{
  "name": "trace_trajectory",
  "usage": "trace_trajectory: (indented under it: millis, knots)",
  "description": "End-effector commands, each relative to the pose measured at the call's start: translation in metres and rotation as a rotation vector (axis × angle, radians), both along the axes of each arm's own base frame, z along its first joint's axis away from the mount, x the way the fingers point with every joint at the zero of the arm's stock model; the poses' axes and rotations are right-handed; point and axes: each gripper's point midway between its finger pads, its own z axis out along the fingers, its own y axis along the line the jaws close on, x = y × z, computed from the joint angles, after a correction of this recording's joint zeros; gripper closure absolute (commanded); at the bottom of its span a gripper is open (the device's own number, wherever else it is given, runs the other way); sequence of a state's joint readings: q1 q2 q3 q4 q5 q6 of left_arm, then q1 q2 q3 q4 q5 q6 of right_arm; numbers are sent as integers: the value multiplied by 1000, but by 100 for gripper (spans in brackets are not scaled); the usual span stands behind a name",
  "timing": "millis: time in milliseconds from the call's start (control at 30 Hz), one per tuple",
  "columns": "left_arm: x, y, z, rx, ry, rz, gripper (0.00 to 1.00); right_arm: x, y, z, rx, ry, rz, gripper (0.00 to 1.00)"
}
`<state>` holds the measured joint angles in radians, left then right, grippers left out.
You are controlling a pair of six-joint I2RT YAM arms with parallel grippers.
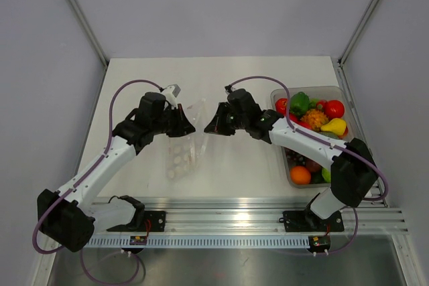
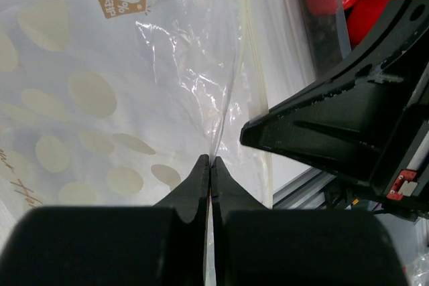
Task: Place the food in the zip-top bag and seal the zipper
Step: Open the zipper of the food storage bag.
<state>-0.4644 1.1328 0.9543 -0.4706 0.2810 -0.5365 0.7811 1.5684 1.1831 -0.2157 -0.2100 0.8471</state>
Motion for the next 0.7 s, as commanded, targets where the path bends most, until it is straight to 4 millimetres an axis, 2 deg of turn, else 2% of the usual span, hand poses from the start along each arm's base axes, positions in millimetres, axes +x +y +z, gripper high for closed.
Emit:
trace_trajectory:
  millis: [0, 67, 167, 200, 233, 267, 333, 367, 400, 433, 567, 667]
  knots:
    - [1, -2, 27, 11, -94, -57, 100, 5, -8, 8, -51, -60, -35, 100]
    - [-3, 5, 17, 67, -60, -67, 98, 8, -15, 10, -79, -84, -55, 100]
    - [0, 14, 11, 145, -36, -59, 56, 8, -19, 25, -79, -118, -72, 100]
    - [2, 14, 19, 150, -50, -59, 34, 7, -19, 32, -81, -127, -71, 100]
    - [2, 18, 19, 172, -49, -46, 27, 5, -18, 34, -90, -131, -70, 100]
    - [3, 19, 23, 187, -57, -34, 24, 7, -20, 37, -105, -132, -87, 100]
    - [4, 23, 35, 232, -85, -3, 23, 4, -18, 39, -146, -108, -75, 100]
    - [3, 24, 40, 241, -97, 10, 23, 1, -20, 33, -180, -80, -68, 100]
    - [0, 22, 44, 244, -105, 10, 24, 2, -17, 41, -169, -88, -67, 100]
    - [1, 24, 50, 251, -121, 30, 30, 1, -16, 43, -167, -88, -65, 100]
    - [-14, 11, 65, 203, -153, 5, 41, -1, -11, 62, -117, -103, -60, 100]
    - [-21, 1, 66, 159, -151, -1, 47, -3, -9, 75, -88, -116, -48, 100]
